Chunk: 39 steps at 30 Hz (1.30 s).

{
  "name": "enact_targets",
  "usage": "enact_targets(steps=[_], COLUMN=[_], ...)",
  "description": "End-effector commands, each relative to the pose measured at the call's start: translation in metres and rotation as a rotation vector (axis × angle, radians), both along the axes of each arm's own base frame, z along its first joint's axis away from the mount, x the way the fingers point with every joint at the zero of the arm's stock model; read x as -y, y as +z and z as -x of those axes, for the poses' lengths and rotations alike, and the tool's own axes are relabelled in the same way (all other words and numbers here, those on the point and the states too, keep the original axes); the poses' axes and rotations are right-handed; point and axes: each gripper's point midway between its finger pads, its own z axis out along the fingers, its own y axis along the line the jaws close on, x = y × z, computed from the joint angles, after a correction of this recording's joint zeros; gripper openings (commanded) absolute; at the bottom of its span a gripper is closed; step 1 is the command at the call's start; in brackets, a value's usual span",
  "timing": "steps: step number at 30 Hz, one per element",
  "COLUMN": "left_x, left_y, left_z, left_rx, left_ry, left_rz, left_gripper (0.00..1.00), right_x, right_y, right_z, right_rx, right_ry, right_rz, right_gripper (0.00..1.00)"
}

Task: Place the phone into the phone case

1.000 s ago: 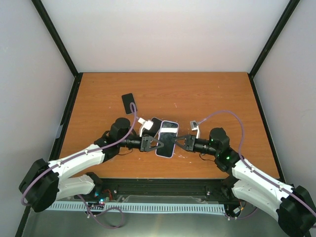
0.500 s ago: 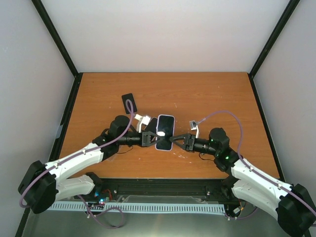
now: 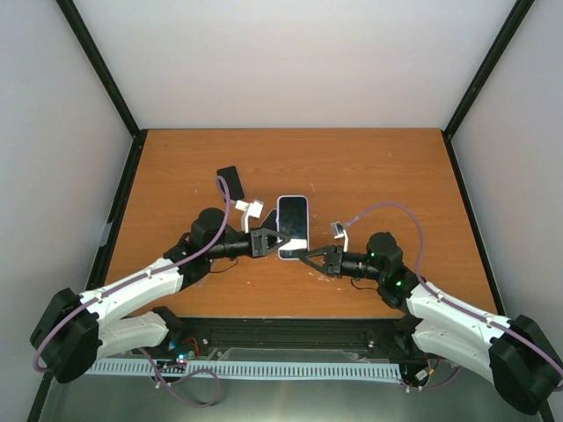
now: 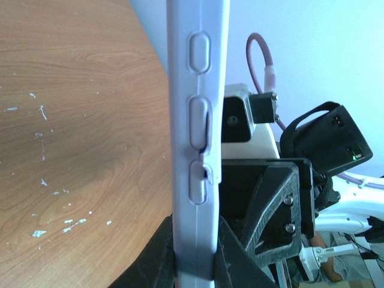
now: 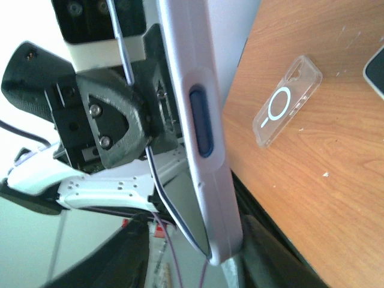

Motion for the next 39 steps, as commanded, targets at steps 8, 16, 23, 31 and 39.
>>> enact_targets(steps=[8,16,23,31,39], left_x=[-0.009,-0.003,-0.003,0.0,0.001], left_y=[0.02,0.033,0.029,0.028,0.023], left_z=[-0.021,0.001,0.008,0.017,0.019], left_rx=[0.15,0.101,0.089,0.07,0.049], left_ry=[0.095,-0.003,-0.029,-0.087,-0.1], left_rz=[-0.083,0.044,0.065,0.103,0.118], left_gripper=[0.05,0.05,0.05,0.06,0.08], right_x=[0.006,0.015,0.013,0.005,0.003], right_y=[0.01,0.025,0.021,0.02,0.023], right_z=[-0.005,-0.007,-0.011,-0.012,-0.012], right_rx=[-0.013,0.064,0.056,0.069,0.083], right_ry=[-0.072,-0.127,-0.132,-0.09,-0.078], right_rz=[-0.063,-0.099,-0.046,-0.04,-0.056], right_gripper=[0.03,0.51,0.69,0.64,0.25])
